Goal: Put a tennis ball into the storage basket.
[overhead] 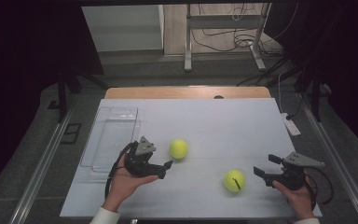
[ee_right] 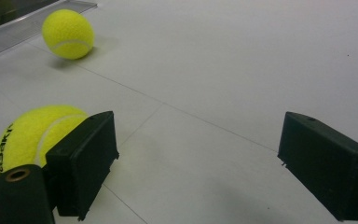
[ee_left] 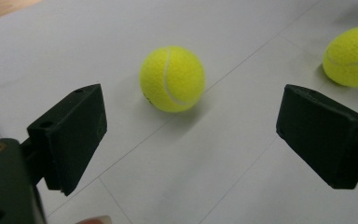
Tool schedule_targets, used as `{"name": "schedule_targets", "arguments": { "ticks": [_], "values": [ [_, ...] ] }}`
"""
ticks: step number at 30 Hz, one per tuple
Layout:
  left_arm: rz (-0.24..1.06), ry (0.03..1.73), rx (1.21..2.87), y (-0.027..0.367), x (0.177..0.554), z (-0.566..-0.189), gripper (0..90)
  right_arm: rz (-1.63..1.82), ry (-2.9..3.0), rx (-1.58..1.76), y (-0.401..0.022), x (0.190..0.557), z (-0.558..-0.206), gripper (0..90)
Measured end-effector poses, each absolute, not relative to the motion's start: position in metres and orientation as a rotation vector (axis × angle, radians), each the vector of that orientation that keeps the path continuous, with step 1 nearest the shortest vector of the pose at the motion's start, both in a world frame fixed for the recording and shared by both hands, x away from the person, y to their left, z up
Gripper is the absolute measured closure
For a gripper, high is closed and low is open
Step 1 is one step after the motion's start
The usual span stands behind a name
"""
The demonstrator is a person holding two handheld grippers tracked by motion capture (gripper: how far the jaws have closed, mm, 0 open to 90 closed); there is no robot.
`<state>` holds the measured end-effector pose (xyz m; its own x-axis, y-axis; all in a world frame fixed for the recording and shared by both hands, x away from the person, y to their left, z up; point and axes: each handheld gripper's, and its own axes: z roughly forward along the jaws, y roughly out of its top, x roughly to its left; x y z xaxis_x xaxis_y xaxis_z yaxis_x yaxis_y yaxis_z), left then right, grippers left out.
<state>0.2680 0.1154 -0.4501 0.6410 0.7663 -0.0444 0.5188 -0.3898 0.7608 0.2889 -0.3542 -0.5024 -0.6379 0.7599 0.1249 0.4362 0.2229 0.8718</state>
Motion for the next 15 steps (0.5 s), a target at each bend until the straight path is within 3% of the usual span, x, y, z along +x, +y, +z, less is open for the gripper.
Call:
{"name": "schedule_targets", "arguments": {
  "ticks": [15],
  "values": [
    [0.385, 0.985, 2.095, 0.100, 0.285, -0.441, 9.1, 1.379, 2.187, 1.116, -0.351, 0.293, -0.504, 11.8]
  ]
}}
